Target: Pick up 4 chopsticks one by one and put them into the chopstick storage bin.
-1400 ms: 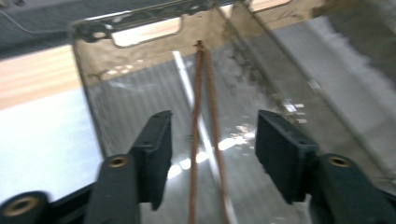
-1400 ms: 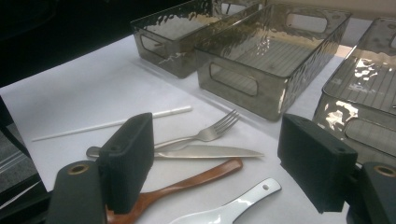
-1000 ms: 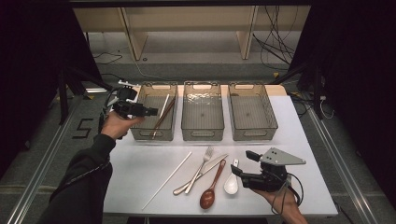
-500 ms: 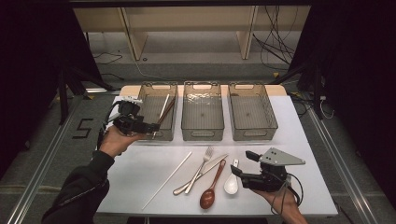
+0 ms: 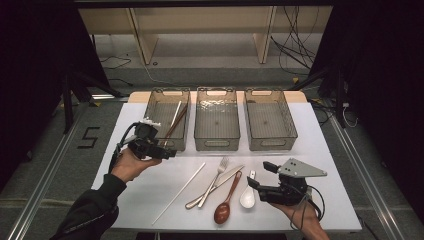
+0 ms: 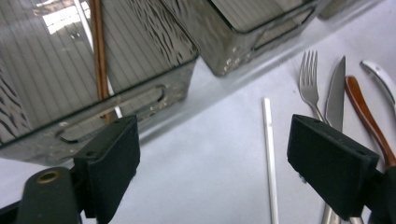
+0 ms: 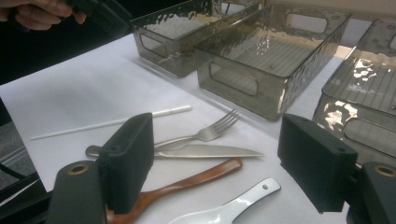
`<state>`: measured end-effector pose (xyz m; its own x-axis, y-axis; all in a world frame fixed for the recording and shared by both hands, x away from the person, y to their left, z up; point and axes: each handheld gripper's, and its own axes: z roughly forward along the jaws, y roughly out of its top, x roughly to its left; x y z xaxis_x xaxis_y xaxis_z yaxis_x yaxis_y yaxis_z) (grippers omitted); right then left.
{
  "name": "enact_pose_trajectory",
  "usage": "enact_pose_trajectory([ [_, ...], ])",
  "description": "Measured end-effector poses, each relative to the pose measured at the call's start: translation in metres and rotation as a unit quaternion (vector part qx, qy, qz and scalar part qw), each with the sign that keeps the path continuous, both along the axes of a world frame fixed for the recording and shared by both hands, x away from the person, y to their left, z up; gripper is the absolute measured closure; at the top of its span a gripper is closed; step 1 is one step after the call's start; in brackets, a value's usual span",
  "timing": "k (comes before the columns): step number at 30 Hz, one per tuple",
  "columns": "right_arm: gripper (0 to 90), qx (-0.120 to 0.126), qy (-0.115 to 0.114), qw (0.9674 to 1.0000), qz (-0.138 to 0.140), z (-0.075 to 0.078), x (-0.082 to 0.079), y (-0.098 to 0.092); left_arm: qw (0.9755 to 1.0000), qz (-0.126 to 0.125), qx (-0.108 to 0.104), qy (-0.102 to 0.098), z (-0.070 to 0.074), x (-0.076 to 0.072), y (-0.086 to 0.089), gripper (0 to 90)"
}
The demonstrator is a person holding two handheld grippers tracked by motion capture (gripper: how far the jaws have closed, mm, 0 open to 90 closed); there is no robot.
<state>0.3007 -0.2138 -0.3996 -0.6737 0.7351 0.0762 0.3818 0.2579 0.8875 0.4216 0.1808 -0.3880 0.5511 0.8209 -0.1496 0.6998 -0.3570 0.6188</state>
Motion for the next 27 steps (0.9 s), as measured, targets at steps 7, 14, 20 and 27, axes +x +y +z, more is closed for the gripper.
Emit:
enact_pose_trajectory([
  [7,28.1,-0.001,0.002,1.0,0.0,0.0,0.0,0.0,0.9984,-0.03,0.036,0.032,-0.012,-0.012,-0.013,16.8],
  [14,28.0,0.0,0.0,1.0,0.0,0.0,0.0,0.0,0.9937,-0.048,0.078,0.064,-0.024,-0.023,-0.026,17.9],
  [20,28.0,-0.001,0.002,1.0,0.0,0.0,0.0,0.0,0.9893,-0.066,0.104,0.078,-0.035,-0.031,-0.037,18.6],
  [27,28.0,0.002,0.0,1.0,-0.001,0.0,0.001,-0.001,0.9841,-0.085,0.119,0.1,-0.042,-0.038,-0.043,21.7],
])
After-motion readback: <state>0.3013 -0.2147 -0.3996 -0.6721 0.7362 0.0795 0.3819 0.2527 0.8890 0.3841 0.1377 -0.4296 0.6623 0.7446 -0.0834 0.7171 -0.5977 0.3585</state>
